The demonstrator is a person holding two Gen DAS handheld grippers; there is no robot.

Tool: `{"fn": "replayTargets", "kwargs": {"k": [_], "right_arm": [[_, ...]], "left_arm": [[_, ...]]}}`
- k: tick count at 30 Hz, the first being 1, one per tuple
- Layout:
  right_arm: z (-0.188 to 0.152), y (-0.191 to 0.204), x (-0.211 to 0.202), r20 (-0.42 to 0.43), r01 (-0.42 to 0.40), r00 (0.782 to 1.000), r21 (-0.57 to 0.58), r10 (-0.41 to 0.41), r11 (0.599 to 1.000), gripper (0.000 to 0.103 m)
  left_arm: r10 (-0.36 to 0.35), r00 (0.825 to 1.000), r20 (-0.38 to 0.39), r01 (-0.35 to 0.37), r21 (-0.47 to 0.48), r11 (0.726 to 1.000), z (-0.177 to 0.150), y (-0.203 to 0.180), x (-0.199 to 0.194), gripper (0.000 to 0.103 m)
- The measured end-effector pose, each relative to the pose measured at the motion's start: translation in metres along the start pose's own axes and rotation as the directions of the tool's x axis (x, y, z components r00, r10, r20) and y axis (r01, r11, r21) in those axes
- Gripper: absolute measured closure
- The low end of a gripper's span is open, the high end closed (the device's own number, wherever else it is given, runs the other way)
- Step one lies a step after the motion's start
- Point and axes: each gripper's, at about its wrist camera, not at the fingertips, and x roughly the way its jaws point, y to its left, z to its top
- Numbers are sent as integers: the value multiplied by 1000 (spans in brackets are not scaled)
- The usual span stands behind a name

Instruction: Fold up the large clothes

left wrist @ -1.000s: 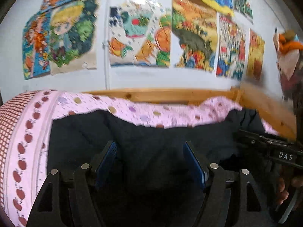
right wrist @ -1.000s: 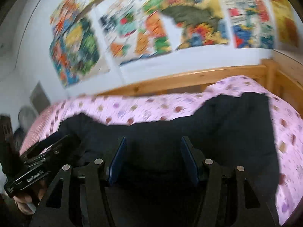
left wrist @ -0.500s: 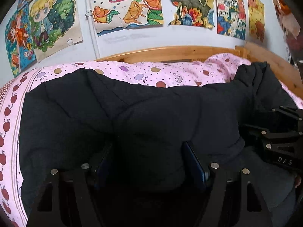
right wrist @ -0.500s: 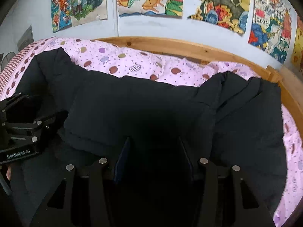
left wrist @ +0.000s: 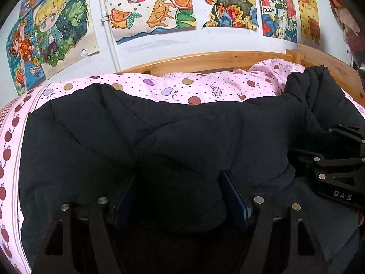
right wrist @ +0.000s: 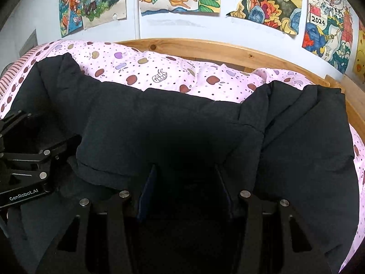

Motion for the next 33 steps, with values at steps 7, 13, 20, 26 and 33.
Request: {"fn": "replayTargets", "kwargs": {"k": [7, 13, 20, 26, 33], "right_arm": [[-7, -7, -21, 66, -29, 997, 34, 27, 999, 55], [-15, -13, -44, 95, -37, 995, 94, 28, 995, 48], [-28, -23, -75, 88, -29, 996, 141, 16, 990, 32], [-33, -31, -103, 98, -17, 995, 161, 2, 987, 26], [-35, -24, -147, 141, -29, 990, 123, 12, 992, 17]], "left_arm": [[-17, 1000, 17, 18, -35, 999, 2, 8, -17, 23], [-21, 999, 24, 23, -81, 996, 0, 11, -43, 19], [-77, 997, 17, 78, -201, 976, -1, 24, -67, 15], [-117, 991, 70, 134, -346, 929, -6, 41, -95, 3], [-78, 996, 39, 87, -318, 944, -8, 35, -124, 0]]}}
